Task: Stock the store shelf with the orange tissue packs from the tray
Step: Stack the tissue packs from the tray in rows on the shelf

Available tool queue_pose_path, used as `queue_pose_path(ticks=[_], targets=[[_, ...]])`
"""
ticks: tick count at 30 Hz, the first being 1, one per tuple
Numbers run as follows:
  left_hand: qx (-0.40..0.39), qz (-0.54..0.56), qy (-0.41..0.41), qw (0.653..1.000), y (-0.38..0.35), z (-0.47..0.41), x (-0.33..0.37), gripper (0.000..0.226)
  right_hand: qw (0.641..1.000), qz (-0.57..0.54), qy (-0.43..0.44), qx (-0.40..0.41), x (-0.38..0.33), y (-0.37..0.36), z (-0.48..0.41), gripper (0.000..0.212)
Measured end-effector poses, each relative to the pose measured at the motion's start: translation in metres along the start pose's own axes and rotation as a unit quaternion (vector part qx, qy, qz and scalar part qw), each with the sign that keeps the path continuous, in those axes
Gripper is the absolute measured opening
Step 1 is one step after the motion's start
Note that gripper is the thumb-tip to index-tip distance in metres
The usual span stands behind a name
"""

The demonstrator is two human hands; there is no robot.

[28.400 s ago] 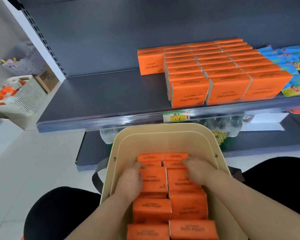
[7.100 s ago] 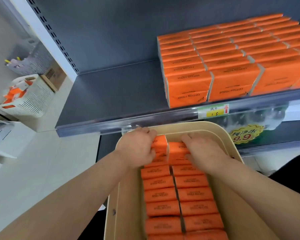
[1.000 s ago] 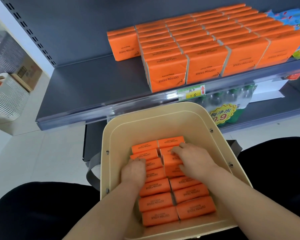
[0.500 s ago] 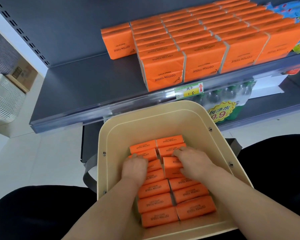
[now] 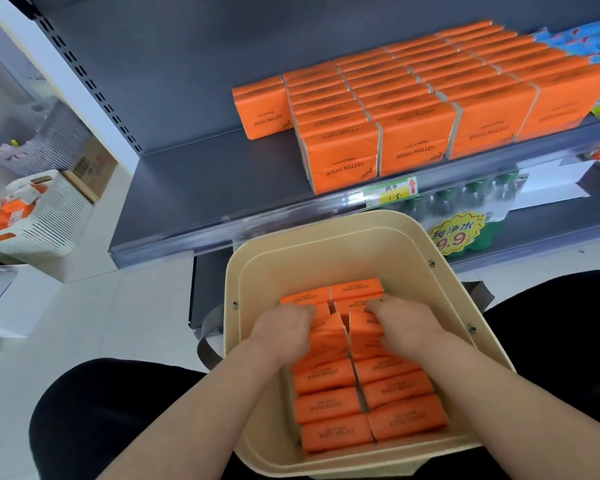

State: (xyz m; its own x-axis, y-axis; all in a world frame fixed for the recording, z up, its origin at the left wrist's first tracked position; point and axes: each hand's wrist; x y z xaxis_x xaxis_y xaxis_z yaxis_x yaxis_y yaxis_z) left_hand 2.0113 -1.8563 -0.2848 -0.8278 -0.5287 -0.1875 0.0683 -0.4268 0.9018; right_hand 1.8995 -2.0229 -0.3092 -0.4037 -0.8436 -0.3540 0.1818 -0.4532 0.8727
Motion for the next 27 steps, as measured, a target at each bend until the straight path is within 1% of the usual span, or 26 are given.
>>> queue_pose_path(ticks=[2,4,7,8,11,14,19,24,27], targets=[[-0.006,0.011,0.0,1.0,-0.003,0.001,-0.001,0.023,1.0,-0.004,0.004,-0.003,0.0,-0.001,0.0,0.041],[-0.013,0.024,0.002,1.0,-0.006,0.001,0.001,0.029,1.0,-0.008,0.008,-0.006,0.001,-0.001,0.0,0.043],[-0.053,0.03,-0.006,0.998,-0.014,0.002,0.004,0.057,1.0,-0.011,0.013,-0.009,0.002,0.001,0.001,0.044],[-0.065,0.025,-0.009,0.998,-0.018,0.003,0.004,0.06,1.0,-0.011,0.013,-0.009,0.001,0.001,0.001,0.044],[-0.057,0.017,0.004,0.998,-0.024,0.006,0.006,0.049,1.0,-0.003,0.016,-0.007,-0.001,0.002,0.005,0.042],[-0.003,0.034,0.029,0.999,-0.021,0.012,0.005,0.039,0.999,0.015,0.027,0.017,-0.004,0.007,0.008,0.043],[0.108,0.059,0.066,0.99,0.007,0.02,-0.011,0.031,0.992,-0.003,0.029,0.125,-0.011,0.035,0.017,0.039],[0.22,0.119,0.09,0.964,0.062,0.024,-0.038,0.037,0.973,0.001,0.049,0.225,-0.023,0.084,0.024,0.048],[0.265,0.145,0.115,0.946,0.097,0.026,-0.054,0.04,0.958,0.011,0.069,0.277,-0.034,0.122,0.02,0.049]])
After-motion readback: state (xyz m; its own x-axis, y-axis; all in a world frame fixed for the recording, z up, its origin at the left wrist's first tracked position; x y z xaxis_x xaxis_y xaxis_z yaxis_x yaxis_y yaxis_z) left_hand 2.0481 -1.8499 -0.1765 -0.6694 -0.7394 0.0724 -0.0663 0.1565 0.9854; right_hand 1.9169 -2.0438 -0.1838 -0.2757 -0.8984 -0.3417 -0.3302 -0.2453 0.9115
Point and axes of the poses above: each hand's wrist, its own z-axis away from the middle knuckle, its own y-axis out of the back of the hand, x = y × z, and after that the axes turned 12 degrees about -z, right-handed
